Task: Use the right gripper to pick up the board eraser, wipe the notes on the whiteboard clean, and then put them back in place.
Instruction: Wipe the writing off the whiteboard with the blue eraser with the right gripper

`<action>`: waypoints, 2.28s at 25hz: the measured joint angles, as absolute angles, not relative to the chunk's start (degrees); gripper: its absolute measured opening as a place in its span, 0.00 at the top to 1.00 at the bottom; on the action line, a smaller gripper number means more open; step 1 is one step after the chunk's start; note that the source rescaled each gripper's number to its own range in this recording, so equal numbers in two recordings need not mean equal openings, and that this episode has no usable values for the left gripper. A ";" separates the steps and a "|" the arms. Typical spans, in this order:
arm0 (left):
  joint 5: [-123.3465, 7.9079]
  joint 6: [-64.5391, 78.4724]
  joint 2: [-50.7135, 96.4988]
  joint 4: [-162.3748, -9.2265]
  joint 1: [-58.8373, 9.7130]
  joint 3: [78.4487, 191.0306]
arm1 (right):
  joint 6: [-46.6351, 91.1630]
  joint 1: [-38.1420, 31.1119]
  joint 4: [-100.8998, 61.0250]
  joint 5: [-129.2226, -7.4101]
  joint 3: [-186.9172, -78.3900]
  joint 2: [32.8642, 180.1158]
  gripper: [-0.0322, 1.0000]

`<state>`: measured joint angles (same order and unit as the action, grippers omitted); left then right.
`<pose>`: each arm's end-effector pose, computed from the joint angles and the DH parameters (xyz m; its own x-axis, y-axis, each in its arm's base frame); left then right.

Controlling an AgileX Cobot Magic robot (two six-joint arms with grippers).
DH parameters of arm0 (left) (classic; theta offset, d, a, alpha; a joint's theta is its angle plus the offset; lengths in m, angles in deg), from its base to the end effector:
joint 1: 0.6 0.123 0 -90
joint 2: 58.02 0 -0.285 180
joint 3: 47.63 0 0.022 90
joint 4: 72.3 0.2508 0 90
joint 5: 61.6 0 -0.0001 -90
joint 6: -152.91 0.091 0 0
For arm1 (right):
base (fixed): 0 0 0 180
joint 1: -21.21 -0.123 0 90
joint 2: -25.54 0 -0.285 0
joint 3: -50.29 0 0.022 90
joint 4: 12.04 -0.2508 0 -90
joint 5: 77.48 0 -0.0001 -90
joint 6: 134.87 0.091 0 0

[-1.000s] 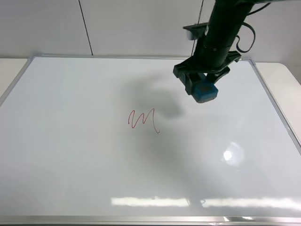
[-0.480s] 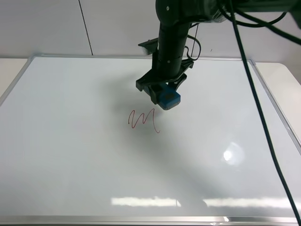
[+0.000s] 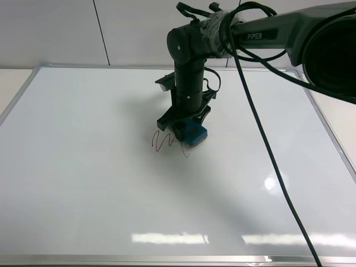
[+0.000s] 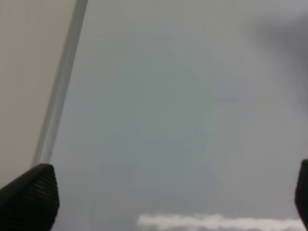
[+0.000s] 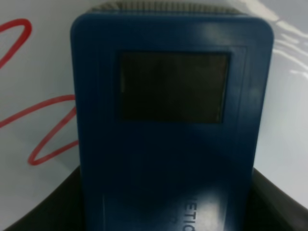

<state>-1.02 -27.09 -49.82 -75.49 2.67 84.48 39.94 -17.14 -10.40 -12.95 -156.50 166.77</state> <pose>-0.0048 -0.0047 0.2810 -0.4470 -0.0529 -0.8930 -0.0260 0.9986 -0.0462 0.3631 0.2843 0.1268 -0.7163 -0.6976 -0.0154 -0.6971 0.7164 -0.0276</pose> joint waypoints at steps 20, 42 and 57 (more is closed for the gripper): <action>-1.02 -27.09 -49.82 -75.49 2.67 84.48 | 33.67 -21.21 -14.83 -16.50 -157.34 168.45 0.96; -1.02 -27.09 -49.82 -75.49 2.67 84.48 | 34.01 -26.97 -18.48 -15.89 -157.45 168.76 0.96; -1.02 -27.09 -49.82 -75.49 2.67 84.48 | 34.98 -16.36 -15.56 -21.89 -157.55 168.76 0.96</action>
